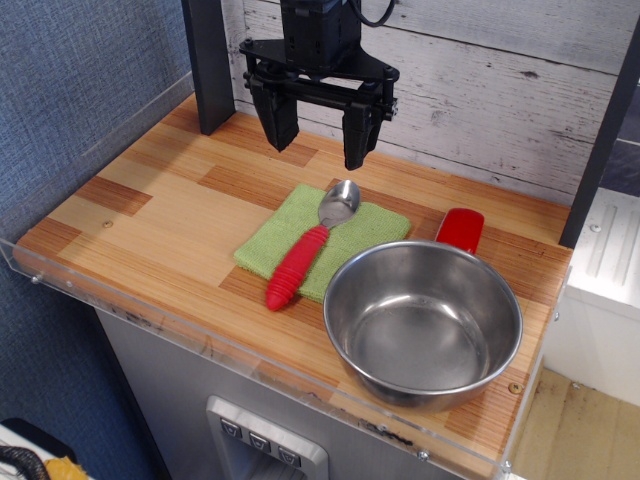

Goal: Take red spoon off cloth and move to the left of cloth.

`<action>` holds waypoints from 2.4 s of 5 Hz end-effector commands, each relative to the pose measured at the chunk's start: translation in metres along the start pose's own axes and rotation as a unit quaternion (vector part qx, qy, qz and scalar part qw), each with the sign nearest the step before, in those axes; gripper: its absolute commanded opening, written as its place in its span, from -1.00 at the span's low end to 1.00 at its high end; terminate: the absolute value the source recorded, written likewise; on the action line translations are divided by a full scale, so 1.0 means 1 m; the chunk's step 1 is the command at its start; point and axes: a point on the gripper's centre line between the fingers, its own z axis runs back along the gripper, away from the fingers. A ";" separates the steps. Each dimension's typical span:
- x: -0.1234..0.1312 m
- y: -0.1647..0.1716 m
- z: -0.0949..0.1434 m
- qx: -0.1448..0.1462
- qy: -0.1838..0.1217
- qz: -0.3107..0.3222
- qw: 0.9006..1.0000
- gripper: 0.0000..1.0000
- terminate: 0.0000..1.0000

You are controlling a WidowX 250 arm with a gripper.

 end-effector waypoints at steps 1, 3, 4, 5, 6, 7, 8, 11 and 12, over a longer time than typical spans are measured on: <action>0.000 0.000 0.000 0.000 0.000 0.000 1.000 1.00 -1.00; -0.014 0.037 -0.019 -0.032 0.007 -0.012 0.999 1.00 -1.00; -0.021 0.051 -0.025 -0.043 0.003 -0.028 0.999 1.00 -1.00; -0.025 0.052 -0.042 -0.017 0.026 -0.030 0.999 1.00 -1.00; -0.024 0.032 -0.050 0.003 0.027 -0.070 0.997 1.00 -1.00; -0.024 0.018 -0.055 0.021 0.034 -0.087 0.995 1.00 -1.00; -0.024 0.014 -0.057 0.025 0.036 -0.090 0.995 1.00 -1.00; -0.017 0.028 -0.068 0.028 0.047 -0.057 0.997 1.00 -1.00; -0.018 0.025 -0.073 0.028 0.046 -0.046 0.997 1.00 -1.00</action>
